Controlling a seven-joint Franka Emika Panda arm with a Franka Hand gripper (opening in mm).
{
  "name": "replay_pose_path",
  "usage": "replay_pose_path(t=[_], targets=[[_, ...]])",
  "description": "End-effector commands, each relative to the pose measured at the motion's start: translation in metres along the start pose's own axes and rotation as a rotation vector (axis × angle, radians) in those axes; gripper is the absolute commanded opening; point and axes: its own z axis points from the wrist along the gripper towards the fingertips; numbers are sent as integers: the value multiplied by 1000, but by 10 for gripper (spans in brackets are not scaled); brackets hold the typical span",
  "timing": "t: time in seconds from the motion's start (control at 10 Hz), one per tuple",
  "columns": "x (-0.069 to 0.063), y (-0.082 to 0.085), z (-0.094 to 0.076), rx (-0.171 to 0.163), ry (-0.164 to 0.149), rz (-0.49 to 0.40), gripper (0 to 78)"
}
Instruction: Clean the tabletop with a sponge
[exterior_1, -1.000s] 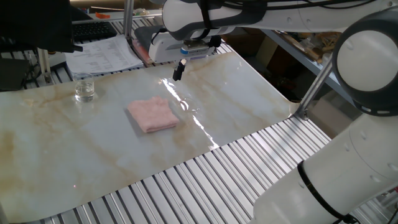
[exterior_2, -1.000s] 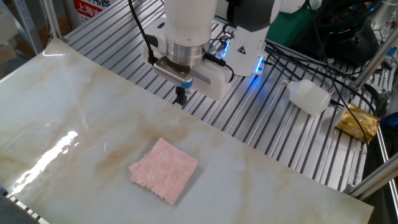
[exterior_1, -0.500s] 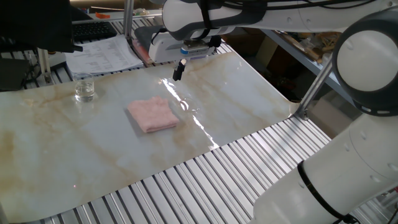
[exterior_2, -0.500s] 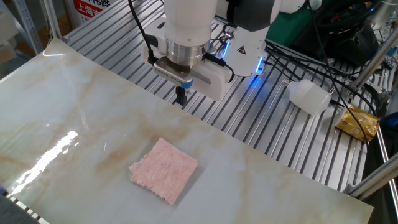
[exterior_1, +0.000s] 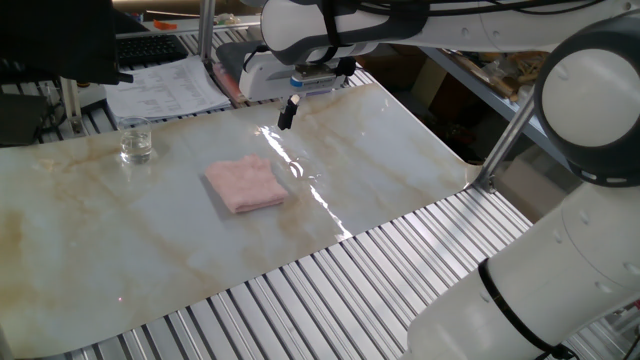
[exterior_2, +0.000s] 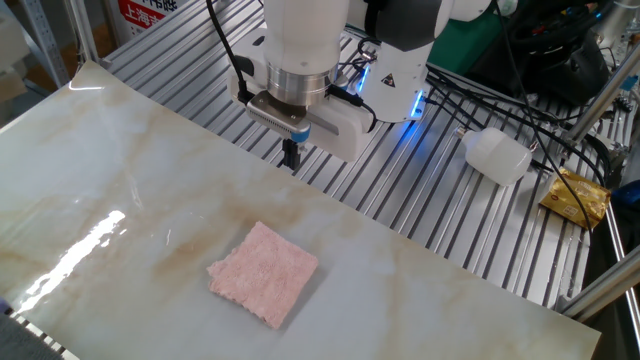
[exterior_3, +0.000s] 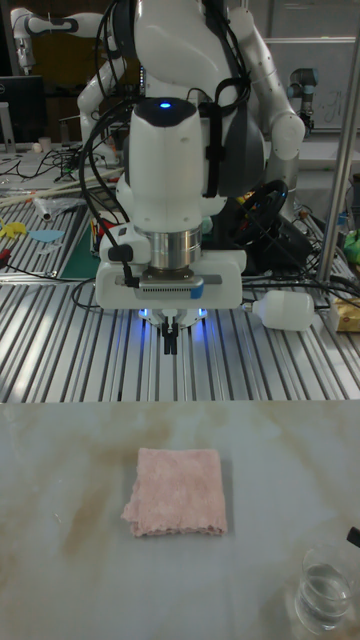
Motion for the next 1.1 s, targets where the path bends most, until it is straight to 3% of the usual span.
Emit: replay_pose_path(t=[0.1, 0.2, 0.3, 0.4, 0.7, 1.1], targets=[[0, 0, 0, -77, 12, 19, 0], [0, 0, 0, -66, 13, 17, 0], [0, 0, 0, 39, 13, -26, 0], [0, 0, 0, 45, 13, -30, 0], [0, 0, 0, 18, 29, -27, 0], [-2, 3, 9, 15, 22, -21, 0]])
